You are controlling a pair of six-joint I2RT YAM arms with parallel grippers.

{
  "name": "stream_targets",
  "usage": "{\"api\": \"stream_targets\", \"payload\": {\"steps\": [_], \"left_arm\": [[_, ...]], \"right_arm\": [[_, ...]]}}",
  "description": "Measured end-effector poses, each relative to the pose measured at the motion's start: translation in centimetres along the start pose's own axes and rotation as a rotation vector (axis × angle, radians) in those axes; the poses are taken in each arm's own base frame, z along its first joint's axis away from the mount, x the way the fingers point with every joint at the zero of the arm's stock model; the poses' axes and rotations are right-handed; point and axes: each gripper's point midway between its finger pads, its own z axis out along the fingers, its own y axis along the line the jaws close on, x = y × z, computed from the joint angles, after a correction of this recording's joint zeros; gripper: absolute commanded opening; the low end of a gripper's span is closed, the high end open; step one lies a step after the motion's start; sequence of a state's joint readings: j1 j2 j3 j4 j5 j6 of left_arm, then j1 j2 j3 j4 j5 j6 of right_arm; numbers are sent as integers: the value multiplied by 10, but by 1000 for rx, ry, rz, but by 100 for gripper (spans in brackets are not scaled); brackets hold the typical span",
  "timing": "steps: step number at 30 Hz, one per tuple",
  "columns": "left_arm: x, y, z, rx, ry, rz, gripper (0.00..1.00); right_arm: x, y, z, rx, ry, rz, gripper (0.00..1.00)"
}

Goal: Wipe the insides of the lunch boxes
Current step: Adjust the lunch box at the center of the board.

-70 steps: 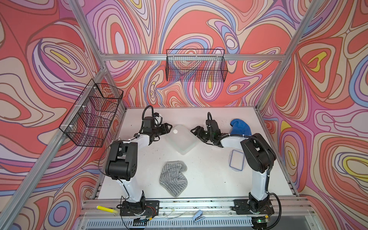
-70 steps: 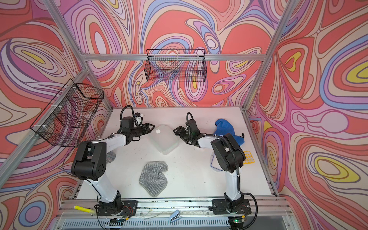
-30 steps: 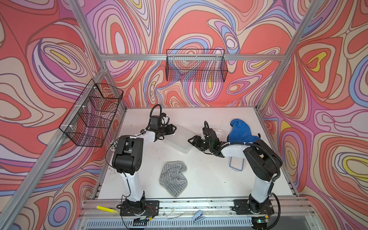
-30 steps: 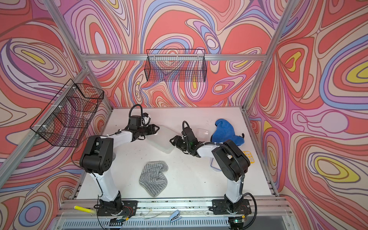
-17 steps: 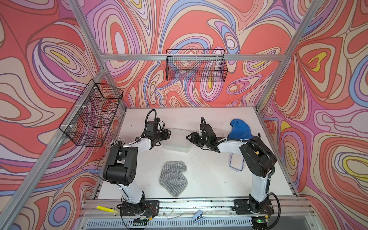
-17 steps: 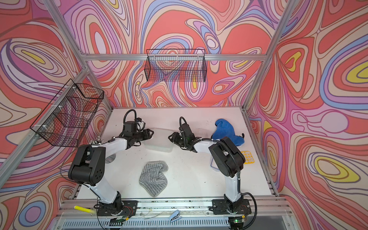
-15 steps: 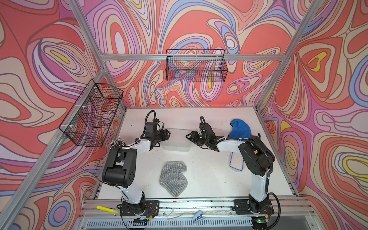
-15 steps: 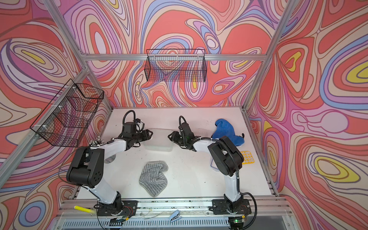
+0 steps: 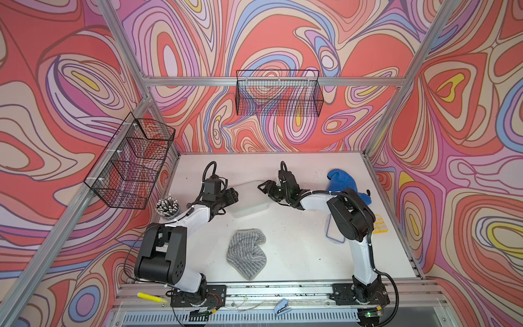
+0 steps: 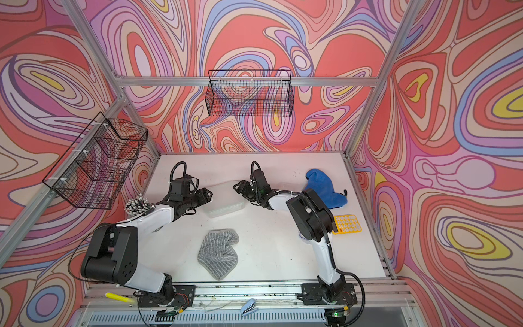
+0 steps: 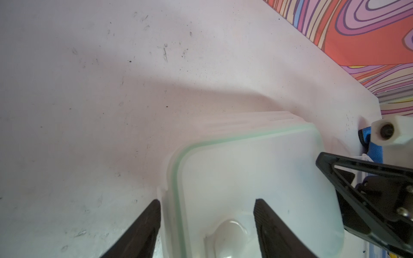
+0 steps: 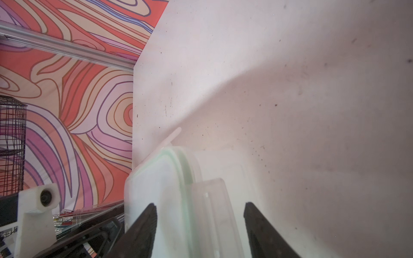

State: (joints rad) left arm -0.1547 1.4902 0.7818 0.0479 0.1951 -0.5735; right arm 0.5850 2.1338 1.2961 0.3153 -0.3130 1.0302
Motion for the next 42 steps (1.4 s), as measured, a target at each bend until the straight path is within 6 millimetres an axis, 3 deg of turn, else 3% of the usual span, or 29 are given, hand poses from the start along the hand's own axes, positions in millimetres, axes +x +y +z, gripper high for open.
{"api": "stream_targets", "payload": {"steps": [7, 12, 19, 26, 42], "left_arm": [[-19, -3, -37, -35, -111, -23, 76], [-26, -23, -55, -14, -174, 16, 75], [-6, -43, -36, 9, -93, 88, 72], [8, -43, -22, -1, -42, 102, 72], [7, -32, -25, -64, -57, 101, 75]], "right_arm": [[4, -10, -14, 11, -16, 34, 71], [7, -16, -23, 11, -32, 78, 70], [8, -19, -27, -5, -53, 128, 69], [10, -23, -34, -25, -79, 184, 69], [7, -7, -57, -94, -127, 194, 68]]}}
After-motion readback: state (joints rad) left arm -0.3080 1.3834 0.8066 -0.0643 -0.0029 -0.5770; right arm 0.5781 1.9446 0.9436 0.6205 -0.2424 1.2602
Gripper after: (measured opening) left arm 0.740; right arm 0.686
